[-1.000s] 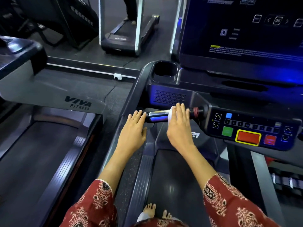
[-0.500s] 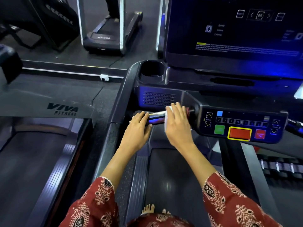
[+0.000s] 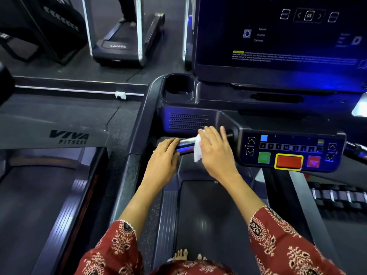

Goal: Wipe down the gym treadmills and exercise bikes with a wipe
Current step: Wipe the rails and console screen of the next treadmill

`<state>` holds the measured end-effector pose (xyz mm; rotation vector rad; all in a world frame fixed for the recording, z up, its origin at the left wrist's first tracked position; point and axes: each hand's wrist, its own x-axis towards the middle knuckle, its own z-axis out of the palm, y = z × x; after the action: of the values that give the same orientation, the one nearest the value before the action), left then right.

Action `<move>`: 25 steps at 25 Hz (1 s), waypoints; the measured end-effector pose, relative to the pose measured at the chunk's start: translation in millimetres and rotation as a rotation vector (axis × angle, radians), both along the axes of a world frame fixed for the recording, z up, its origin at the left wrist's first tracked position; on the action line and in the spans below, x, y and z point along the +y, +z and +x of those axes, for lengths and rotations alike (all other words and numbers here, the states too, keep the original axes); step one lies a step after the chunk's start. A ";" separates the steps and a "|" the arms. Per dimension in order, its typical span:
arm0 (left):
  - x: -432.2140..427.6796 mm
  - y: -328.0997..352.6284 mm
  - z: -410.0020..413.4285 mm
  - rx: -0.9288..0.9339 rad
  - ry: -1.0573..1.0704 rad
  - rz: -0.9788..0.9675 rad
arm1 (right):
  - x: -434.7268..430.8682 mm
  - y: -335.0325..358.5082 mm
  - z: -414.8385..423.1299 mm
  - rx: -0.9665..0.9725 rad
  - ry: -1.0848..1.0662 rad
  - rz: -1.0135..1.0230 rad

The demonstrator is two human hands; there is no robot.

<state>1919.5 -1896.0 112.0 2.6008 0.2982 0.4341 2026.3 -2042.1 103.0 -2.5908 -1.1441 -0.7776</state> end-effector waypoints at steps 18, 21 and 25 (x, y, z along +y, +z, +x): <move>9.0 7.5 -18.0 0.085 -0.042 0.240 | 2.3 -3.0 -15.2 -0.034 -0.071 -0.018; 26.8 12.2 -37.0 0.090 0.081 0.280 | 11.3 -2.2 -21.8 -0.021 -0.127 -0.016; 36.7 14.6 -51.1 0.077 0.167 0.172 | 67.3 -1.3 -40.4 0.018 -0.003 -0.066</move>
<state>1868.4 -1859.3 126.6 2.7757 0.5287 0.4343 1985.8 -1974.7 101.8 -2.6480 -1.1795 -0.7275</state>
